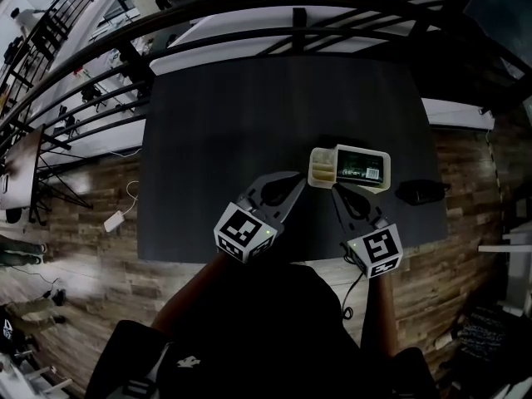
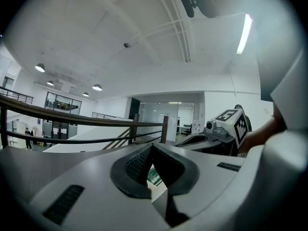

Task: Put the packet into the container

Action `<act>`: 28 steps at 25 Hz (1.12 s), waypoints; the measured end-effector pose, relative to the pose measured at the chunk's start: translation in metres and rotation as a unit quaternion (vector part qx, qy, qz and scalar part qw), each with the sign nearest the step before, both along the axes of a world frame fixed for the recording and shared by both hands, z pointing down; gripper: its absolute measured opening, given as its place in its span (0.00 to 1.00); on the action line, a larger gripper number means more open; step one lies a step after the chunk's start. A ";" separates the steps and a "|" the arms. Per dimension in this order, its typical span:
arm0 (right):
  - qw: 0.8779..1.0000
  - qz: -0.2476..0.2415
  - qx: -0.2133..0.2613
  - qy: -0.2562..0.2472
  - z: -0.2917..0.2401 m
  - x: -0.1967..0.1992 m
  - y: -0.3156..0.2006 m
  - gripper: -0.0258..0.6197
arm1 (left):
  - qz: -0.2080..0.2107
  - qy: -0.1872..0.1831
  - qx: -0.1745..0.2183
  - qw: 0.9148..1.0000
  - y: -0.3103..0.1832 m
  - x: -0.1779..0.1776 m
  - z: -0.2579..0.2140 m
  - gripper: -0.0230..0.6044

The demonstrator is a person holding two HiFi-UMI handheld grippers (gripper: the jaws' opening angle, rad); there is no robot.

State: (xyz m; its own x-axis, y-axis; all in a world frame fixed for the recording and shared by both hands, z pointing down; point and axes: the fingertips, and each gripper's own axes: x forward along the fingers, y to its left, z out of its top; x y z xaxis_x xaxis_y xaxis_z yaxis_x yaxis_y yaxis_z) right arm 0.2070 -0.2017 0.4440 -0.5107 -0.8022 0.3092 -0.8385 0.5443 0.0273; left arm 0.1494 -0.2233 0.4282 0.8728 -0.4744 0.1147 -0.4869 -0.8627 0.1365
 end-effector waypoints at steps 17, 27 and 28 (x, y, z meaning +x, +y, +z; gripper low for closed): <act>0.992 0.064 0.052 -0.094 -0.017 -0.033 0.003 0.04 | -0.003 -0.008 -0.008 1.000 0.001 -0.018 0.010 0.04; 0.993 0.072 0.048 -0.086 -0.014 -0.023 0.001 0.04 | -0.005 -0.005 -0.001 1.000 -0.004 -0.020 0.006 0.04; 0.993 0.073 0.047 -0.086 -0.014 -0.022 0.001 0.04 | -0.005 -0.005 -0.002 1.000 -0.004 -0.020 0.006 0.04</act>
State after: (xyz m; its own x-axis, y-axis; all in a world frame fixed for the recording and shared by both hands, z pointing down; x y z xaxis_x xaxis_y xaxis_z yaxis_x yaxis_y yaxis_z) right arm 0.1850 -0.2007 0.4298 -0.4257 -0.8927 0.1481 -0.9048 0.4187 -0.0773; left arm 0.1295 -0.2276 0.4341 0.8671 -0.4823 0.1244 -0.4964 -0.8576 0.1347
